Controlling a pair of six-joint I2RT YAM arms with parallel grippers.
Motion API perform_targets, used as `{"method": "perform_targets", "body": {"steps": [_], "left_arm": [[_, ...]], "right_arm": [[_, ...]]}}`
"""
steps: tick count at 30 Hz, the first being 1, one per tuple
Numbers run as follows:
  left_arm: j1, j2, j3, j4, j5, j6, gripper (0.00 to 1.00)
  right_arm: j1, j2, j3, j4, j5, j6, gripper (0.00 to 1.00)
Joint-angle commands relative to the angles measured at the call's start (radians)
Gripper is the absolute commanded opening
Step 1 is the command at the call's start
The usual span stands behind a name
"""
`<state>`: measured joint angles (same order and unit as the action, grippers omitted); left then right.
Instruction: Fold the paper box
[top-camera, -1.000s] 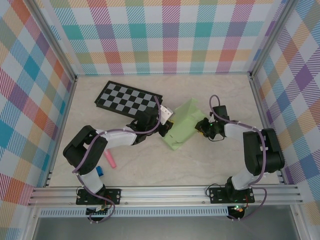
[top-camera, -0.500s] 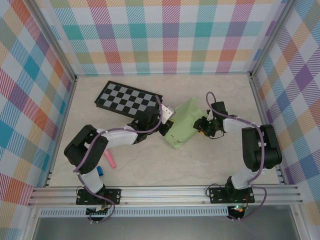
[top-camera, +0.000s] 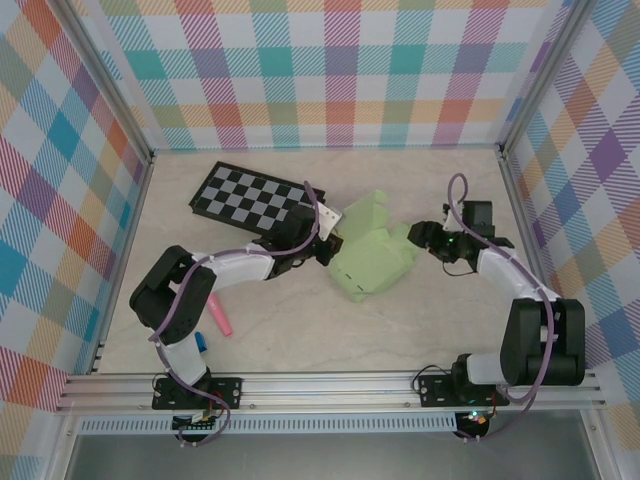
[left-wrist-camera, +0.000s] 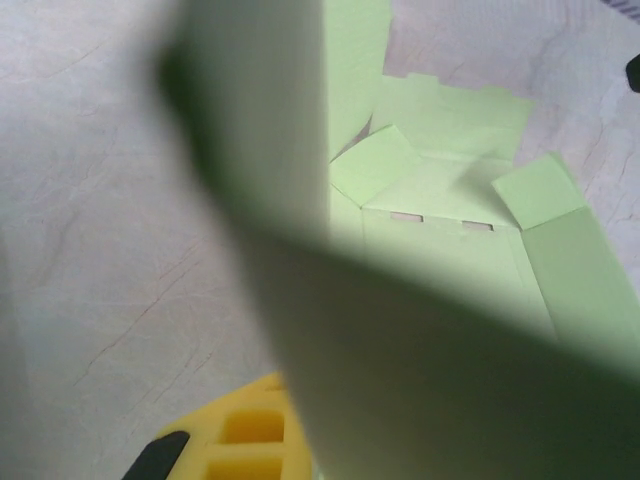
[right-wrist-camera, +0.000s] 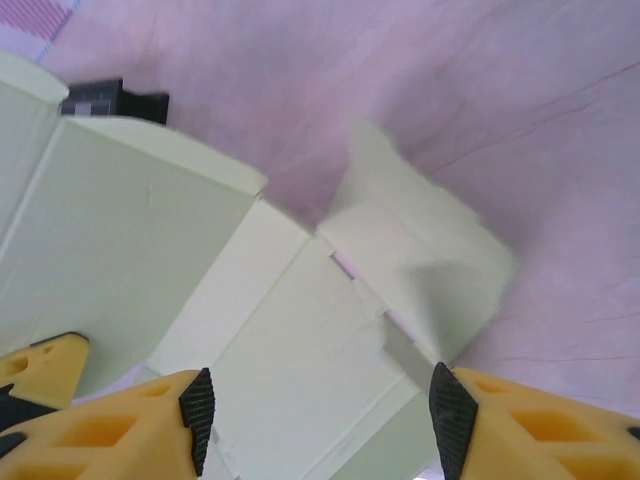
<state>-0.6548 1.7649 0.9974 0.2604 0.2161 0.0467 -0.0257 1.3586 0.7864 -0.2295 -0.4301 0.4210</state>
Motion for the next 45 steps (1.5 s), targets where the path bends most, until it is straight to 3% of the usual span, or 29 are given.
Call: {"method": "perform_targets", "body": {"steps": [1,6,9,14,17,21,26,30,33,37,41,42,43,45], "left_arm": [[0.031,0.019,0.024,-0.016,0.062,-0.084,0.0],[0.034,0.024,0.046,-0.03,0.073,-0.081,0.0],[0.035,0.027,0.04,-0.014,0.096,-0.072,0.0],[0.038,0.017,0.04,-0.019,0.125,-0.017,0.0],[0.046,0.008,0.048,-0.029,0.148,0.011,0.0],[0.058,0.005,0.065,-0.035,0.189,0.012,0.0],[0.06,0.01,0.083,-0.047,0.207,0.012,0.0],[0.06,0.018,0.092,-0.06,0.211,0.015,0.0],[0.061,0.033,0.106,-0.076,0.219,0.009,0.0],[0.065,0.039,0.112,-0.065,0.229,-0.046,0.24],[0.101,-0.016,0.062,0.029,0.328,-0.145,0.61],[0.114,-0.045,0.041,0.056,0.344,-0.177,0.72],[0.128,-0.076,0.02,0.076,0.359,-0.201,0.99],[0.153,-0.147,-0.02,0.099,0.369,-0.229,1.0]], "right_arm": [[-0.039,0.023,-0.018,-0.005,-0.01,-0.033,0.62],[-0.041,0.066,-0.037,0.03,0.05,-0.039,0.66],[-0.042,0.137,-0.006,0.04,0.06,-0.096,0.63],[-0.025,0.241,0.172,-0.106,0.087,-0.211,0.6],[-0.018,0.317,0.282,-0.225,0.132,-0.391,0.59],[-0.018,0.396,0.353,-0.289,0.057,-0.618,0.57],[0.017,0.511,0.437,-0.386,-0.05,-0.664,0.51],[0.033,0.537,0.452,-0.383,-0.054,-0.66,0.28],[0.058,0.498,0.414,-0.337,-0.015,-0.688,0.17],[0.09,0.397,0.315,-0.201,0.074,-0.715,0.06],[0.101,0.344,0.299,-0.172,0.165,-0.83,0.05],[0.105,0.335,0.303,-0.176,0.199,-0.888,0.04],[0.107,0.328,0.309,-0.185,0.234,-0.947,0.04],[0.109,0.321,0.331,-0.229,0.278,-1.082,0.03]]}}
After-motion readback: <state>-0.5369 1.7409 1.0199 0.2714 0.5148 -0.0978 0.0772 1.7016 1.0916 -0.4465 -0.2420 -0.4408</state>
